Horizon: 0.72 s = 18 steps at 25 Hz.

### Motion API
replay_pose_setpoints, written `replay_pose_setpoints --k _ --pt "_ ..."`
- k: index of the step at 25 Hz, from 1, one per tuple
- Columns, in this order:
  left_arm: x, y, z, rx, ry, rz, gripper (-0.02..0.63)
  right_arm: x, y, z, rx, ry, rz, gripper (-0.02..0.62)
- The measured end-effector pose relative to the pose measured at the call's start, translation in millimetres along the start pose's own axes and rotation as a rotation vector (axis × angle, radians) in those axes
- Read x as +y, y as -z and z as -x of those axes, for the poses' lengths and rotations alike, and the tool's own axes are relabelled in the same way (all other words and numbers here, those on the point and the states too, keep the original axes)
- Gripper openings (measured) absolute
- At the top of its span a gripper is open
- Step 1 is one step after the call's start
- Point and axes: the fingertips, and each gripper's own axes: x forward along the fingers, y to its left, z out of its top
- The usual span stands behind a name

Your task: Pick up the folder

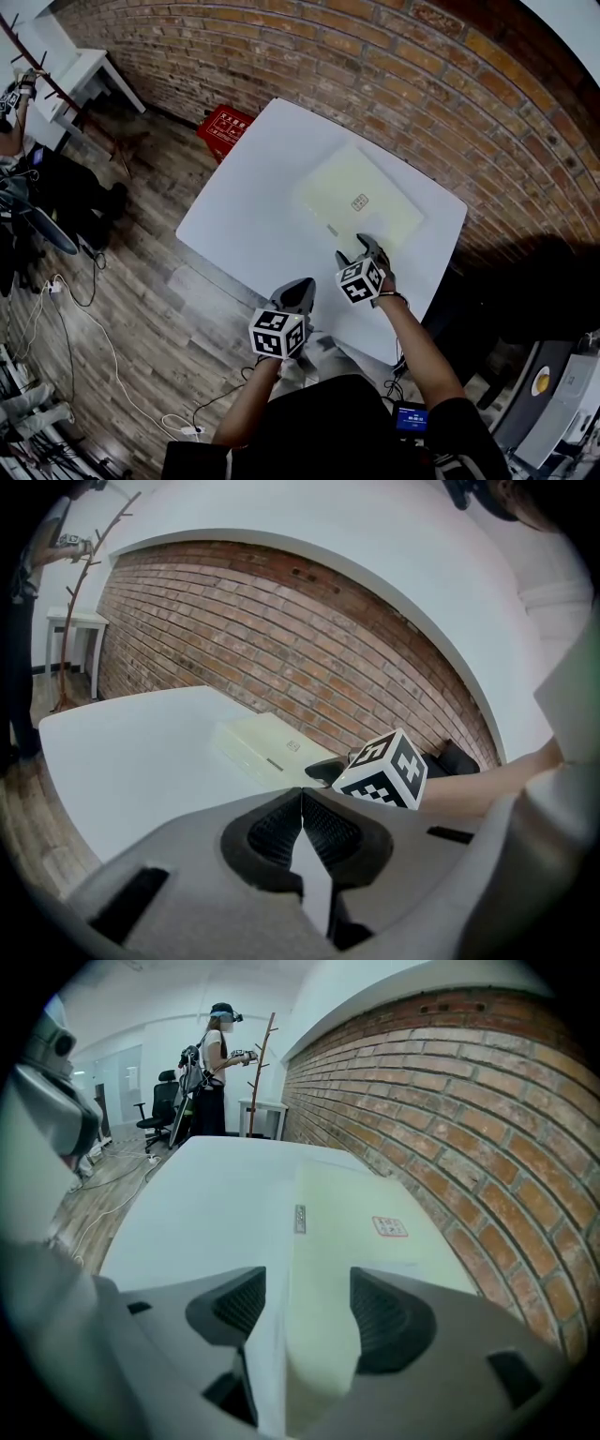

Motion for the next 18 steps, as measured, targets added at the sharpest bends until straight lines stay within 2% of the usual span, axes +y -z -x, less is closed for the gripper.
replay_pose_setpoints --k 9,18 --pt "3 15 19 0.015 -0.003 -0.001 0.02 32 9 16 -0.006 -0.006 0.024 0.275" --pt "7 26 32 0.006 0.0 0.032 0.02 61 21 33 -0.014 -0.014 0.044 0.275"
